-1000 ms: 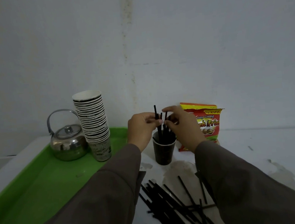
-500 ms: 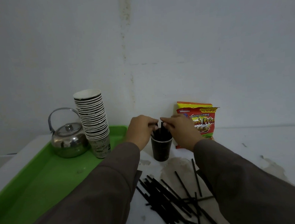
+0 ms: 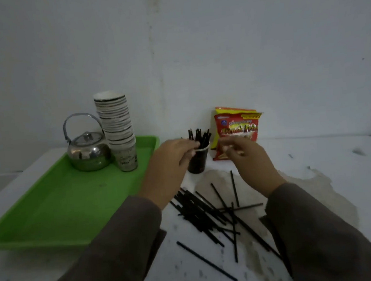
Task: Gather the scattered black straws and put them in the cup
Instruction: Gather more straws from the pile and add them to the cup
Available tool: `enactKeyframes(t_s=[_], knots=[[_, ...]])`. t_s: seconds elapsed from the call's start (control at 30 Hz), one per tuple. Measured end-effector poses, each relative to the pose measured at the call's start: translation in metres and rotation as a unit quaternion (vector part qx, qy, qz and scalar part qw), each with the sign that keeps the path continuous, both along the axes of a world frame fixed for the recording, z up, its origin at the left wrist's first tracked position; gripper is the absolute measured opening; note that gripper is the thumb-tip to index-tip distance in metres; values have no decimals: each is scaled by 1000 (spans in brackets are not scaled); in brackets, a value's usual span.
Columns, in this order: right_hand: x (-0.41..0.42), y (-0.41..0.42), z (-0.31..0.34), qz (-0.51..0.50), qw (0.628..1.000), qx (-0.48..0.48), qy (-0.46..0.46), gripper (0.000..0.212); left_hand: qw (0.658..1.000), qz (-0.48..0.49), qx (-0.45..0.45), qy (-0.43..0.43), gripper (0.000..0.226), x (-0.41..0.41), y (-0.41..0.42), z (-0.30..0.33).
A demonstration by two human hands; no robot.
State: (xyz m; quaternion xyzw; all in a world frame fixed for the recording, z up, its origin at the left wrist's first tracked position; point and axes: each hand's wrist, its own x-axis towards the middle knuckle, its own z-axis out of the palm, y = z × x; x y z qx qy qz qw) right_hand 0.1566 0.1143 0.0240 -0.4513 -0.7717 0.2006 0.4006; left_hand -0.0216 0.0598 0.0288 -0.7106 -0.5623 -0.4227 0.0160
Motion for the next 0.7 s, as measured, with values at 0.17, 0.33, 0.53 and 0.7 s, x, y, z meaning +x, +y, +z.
enactKeyframes(t_s=[0.17, 0.33, 0.53, 0.7], knots=[[30, -58, -56, -16, 996, -54, -74, 17, 991, -94, -91, 34, 19, 24, -68, -55], [47, -78, -74, -40, 984, -32, -168, 21, 974, -153, -161, 54, 16, 37, -86, -78], [52, -78, -72, -71, 968, -35, -236, 23, 945, -190, -235, 121, 24, 36, -86, -89], [44, -75, -72, -78, 935, -107, -328, 28, 947, -188, -234, 118, 19, 36, -84, -92]])
